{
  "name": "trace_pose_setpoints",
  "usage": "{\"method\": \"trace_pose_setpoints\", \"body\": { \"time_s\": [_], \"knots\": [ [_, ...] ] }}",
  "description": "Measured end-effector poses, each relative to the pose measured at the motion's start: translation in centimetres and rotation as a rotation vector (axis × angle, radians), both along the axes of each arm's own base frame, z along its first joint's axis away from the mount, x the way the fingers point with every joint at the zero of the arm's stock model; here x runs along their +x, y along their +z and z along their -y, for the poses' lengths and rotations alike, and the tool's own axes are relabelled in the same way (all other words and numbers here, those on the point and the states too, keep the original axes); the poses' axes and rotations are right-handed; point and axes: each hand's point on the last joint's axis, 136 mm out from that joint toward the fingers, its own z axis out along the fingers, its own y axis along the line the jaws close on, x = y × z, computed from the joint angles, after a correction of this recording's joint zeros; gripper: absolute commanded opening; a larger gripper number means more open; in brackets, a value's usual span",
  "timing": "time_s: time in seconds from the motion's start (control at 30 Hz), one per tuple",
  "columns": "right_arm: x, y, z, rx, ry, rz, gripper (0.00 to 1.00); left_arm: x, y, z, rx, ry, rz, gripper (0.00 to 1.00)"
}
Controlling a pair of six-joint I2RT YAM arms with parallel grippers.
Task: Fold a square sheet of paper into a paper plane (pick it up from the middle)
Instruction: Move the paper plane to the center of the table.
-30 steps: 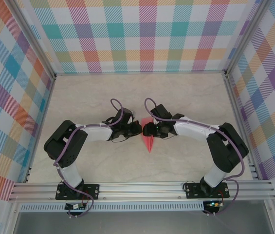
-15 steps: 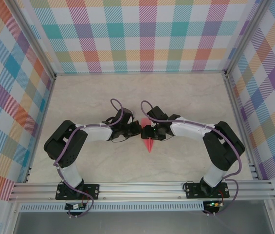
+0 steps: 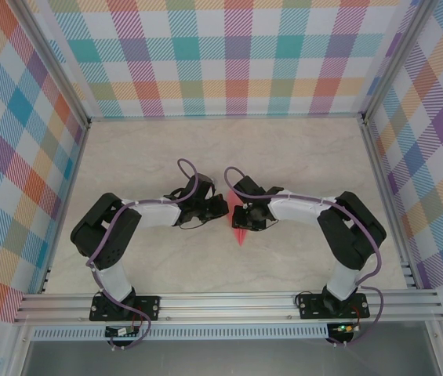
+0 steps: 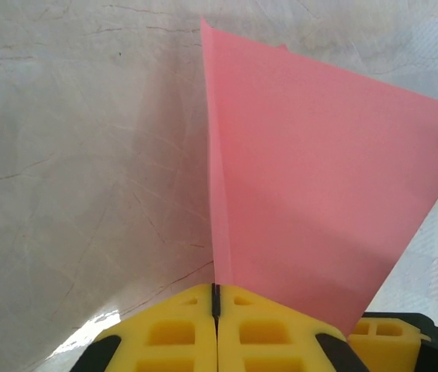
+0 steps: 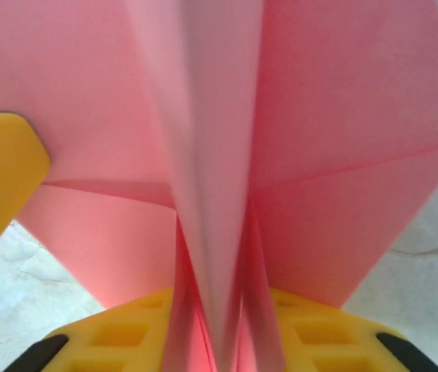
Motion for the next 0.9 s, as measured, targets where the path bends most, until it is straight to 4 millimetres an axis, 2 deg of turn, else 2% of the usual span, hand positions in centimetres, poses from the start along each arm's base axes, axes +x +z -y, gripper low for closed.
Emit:
{"method": "trace_pose_setpoints", "body": {
  "time_s": [0.2, 0.33, 0.5, 0.67, 0.9],
  "knots": [
    [0.2, 0.1, 0.8, -0.049, -0.018, 0.008, 0.08, 0.0, 0.5, -1.0, 0.040, 0.033, 0.009, 0.32],
    [0.5, 0.5, 1.4, -0.087, -0.027, 0.017, 0.06, 0.2, 1.6, -2.4, 0.088, 0.078, 0.041, 0.52],
    [1.1, 1.2, 1.8, -0.128, -0.036, 0.036, 0.08, 0.5, 3.5, -5.3, 0.187, 0.170, 0.100, 0.78],
    [1.7, 0.9, 1.9, -0.165, -0.040, 0.034, 0.10, 0.3, 4.3, -9.1, 0.313, 0.275, 0.138, 0.88],
    [1.8, -0.2, 2.0, -0.206, -0.037, 0.003, 0.12, -0.7, 3.8, -13.2, 0.466, 0.372, 0.131, 0.96]
  ]
}}
